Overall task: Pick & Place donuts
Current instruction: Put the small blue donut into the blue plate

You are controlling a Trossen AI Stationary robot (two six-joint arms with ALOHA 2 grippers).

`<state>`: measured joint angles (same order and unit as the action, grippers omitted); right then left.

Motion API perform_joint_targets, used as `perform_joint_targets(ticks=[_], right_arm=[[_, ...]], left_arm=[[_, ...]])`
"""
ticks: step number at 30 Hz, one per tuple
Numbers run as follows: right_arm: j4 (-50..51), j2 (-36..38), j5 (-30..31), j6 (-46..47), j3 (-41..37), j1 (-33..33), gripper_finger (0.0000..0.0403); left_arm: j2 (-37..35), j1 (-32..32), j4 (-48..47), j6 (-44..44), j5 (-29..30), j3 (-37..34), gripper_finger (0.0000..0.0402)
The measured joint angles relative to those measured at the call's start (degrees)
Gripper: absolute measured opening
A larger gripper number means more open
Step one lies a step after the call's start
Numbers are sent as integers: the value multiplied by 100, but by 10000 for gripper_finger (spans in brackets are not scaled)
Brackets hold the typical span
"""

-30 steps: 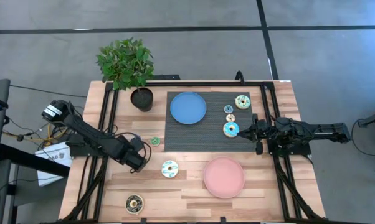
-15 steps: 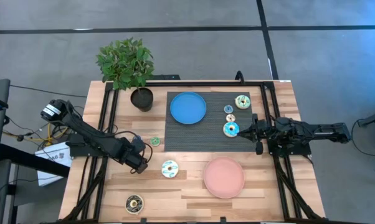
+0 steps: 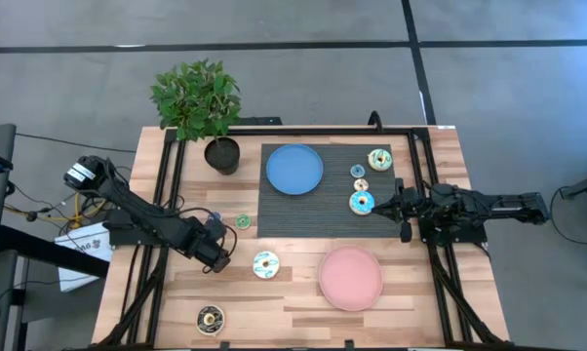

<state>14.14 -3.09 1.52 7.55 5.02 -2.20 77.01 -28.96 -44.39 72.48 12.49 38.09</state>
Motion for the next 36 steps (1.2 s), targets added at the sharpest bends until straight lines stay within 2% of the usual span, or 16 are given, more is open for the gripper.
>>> perform_joint_targets(ticks=[7,17,36], right_arm=[[-1,0,2,0,2,-1,0],[-1,0,0,0,-1,-1,0],[-1,0,1,0,2,-1,0]], left_arm=[[46,-165,202,23,209,0,352],[843,-187,246,145,113,26,352],[881,-158,324,474,-288,10,352]])
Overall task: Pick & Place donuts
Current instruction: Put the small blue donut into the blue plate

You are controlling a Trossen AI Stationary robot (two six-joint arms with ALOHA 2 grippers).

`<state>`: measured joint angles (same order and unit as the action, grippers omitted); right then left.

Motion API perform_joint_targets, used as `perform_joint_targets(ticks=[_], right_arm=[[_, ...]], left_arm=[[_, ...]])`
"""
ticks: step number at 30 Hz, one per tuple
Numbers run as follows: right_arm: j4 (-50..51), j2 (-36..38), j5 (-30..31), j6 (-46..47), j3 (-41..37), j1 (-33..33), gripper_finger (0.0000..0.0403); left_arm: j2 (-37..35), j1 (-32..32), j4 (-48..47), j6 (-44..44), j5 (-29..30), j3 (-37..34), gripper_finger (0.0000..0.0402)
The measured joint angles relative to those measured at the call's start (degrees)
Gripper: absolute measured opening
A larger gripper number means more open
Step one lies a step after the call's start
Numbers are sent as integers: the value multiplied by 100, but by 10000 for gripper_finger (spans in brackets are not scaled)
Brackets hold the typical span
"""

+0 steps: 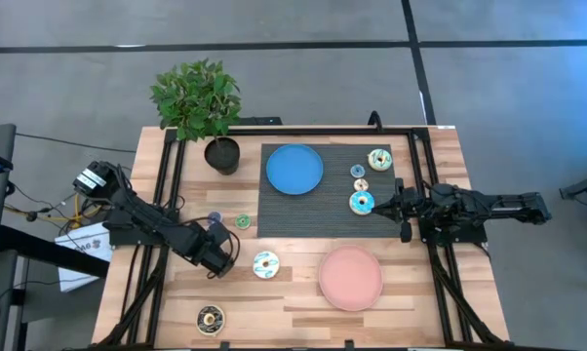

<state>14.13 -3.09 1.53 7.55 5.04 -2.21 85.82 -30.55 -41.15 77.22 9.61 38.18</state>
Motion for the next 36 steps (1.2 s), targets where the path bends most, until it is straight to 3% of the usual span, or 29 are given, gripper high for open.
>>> perform_joint_targets(ticks=[16,26,36], right_arm=[[0,0,0,0,0,1,0],[0,0,1,0,-2,1,0],[0,0,-1,0,0,1,0]], left_arm=[[11,-2,135,158,-127,-3,258],[22,-2,65,154,-128,108,251],[39,303,-487,-441,-75,795,251]])
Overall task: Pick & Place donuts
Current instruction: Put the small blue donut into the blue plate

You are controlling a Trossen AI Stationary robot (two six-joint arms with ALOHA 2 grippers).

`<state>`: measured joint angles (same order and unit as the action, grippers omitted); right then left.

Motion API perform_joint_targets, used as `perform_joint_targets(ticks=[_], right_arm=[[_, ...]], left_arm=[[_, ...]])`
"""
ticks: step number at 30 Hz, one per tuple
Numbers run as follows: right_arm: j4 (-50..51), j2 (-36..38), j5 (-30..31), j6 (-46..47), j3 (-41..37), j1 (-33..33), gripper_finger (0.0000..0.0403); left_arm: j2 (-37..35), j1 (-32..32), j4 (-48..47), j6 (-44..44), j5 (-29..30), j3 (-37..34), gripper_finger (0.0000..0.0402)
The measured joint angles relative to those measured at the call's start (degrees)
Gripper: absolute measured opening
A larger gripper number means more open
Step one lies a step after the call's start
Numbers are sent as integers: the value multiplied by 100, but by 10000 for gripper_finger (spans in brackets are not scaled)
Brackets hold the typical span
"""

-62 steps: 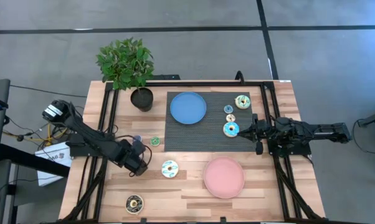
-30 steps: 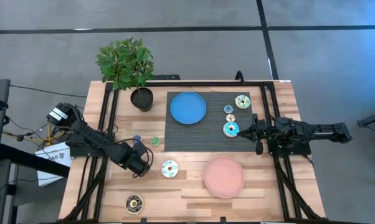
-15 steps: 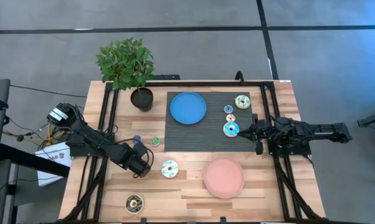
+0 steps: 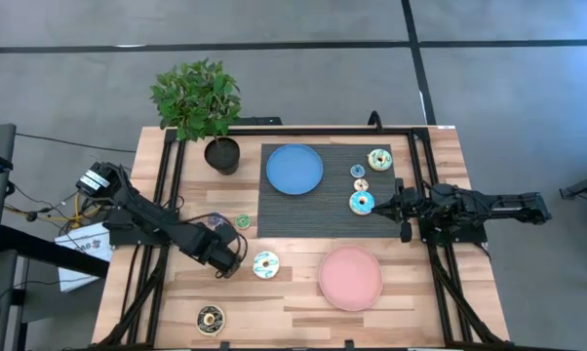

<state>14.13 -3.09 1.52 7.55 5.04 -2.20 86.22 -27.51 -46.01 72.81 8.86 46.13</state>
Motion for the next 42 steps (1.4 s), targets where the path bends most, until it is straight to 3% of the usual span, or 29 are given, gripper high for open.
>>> perform_joint_targets(ticks=[8,22,34,42], right_arm=[[0,0,2,0,-1,-2,0],[0,0,2,0,0,-2,0],[0,0,0,0,0,-2,0],[0,0,2,0,-2,-2,0]], left_arm=[[-15,422,-129,-825,164,616,251],[-18,812,-205,-1441,147,633,257],[17,729,97,-1441,143,195,336],[17,726,925,-1394,-30,-145,366]])
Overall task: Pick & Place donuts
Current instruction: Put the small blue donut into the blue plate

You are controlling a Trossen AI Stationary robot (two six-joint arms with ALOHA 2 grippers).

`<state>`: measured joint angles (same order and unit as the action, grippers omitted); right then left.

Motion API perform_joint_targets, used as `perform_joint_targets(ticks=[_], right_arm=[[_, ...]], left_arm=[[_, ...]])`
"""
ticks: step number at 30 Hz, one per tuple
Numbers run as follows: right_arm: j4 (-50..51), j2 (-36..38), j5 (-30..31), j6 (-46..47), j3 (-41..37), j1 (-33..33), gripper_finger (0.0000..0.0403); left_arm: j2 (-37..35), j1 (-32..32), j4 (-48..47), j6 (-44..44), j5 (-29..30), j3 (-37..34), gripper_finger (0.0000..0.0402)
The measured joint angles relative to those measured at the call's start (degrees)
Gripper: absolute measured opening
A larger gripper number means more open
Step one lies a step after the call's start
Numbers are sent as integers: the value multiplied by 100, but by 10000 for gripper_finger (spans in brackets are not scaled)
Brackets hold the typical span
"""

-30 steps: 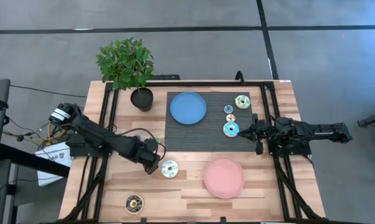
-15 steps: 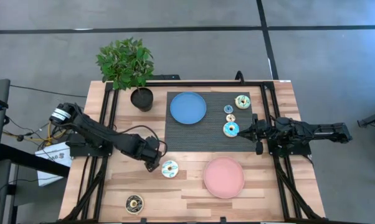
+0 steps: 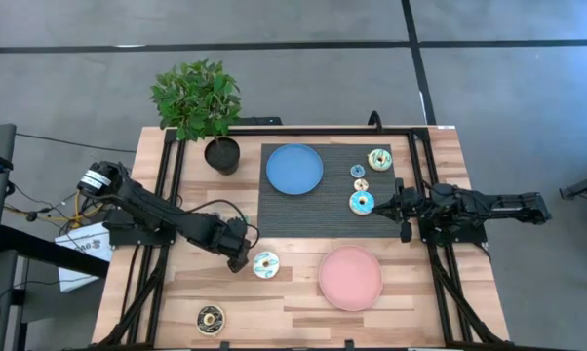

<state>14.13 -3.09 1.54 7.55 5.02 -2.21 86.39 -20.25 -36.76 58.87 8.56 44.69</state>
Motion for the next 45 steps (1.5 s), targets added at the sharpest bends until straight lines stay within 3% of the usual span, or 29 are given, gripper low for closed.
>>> perform_joint_targets(ticks=[24,36,45], right_arm=[[0,0,0,0,0,2,0],[0,0,-1,0,1,1,0],[0,0,-2,0,1,1,0]], left_arm=[[-21,-37,629,301,28,-584,363],[-11,-31,555,384,46,-596,286],[-7,-31,455,394,22,-595,259]])
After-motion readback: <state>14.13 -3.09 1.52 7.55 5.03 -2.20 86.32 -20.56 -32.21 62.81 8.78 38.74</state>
